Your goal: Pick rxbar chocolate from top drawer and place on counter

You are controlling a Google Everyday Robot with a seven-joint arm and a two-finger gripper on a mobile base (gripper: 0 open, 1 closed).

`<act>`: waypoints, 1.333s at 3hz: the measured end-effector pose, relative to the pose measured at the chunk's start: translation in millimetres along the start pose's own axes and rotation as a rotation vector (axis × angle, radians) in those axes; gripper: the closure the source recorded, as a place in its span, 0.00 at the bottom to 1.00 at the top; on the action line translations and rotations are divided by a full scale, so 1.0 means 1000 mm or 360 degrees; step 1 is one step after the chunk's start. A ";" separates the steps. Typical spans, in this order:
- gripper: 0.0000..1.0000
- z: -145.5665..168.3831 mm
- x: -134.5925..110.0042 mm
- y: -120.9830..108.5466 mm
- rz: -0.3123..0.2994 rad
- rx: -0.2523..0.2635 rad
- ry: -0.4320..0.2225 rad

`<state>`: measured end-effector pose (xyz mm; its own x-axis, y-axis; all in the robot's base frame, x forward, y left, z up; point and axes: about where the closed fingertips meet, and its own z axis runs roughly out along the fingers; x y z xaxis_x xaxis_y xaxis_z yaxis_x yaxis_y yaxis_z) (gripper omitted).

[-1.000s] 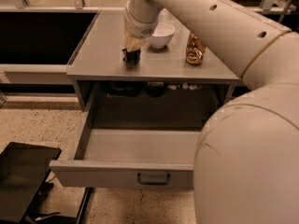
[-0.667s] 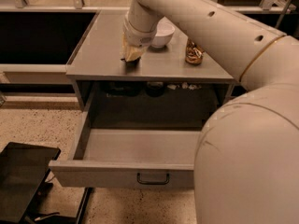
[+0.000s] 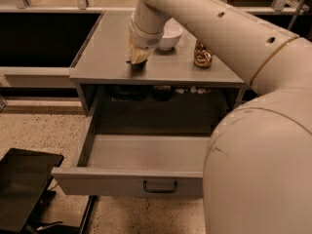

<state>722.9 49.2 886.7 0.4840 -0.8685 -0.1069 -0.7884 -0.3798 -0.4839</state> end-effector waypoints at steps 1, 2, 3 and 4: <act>0.58 0.000 0.000 0.000 0.0000 0.0000 0.0000; 0.34 0.000 0.000 0.000 0.0000 0.0000 0.0000; 0.11 0.000 0.000 0.000 0.0000 0.0000 0.0000; 0.00 0.000 0.000 0.000 0.0000 0.0000 0.0000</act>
Offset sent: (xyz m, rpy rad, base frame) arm 0.0000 0.0000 0.0000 0.0000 0.0001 0.0000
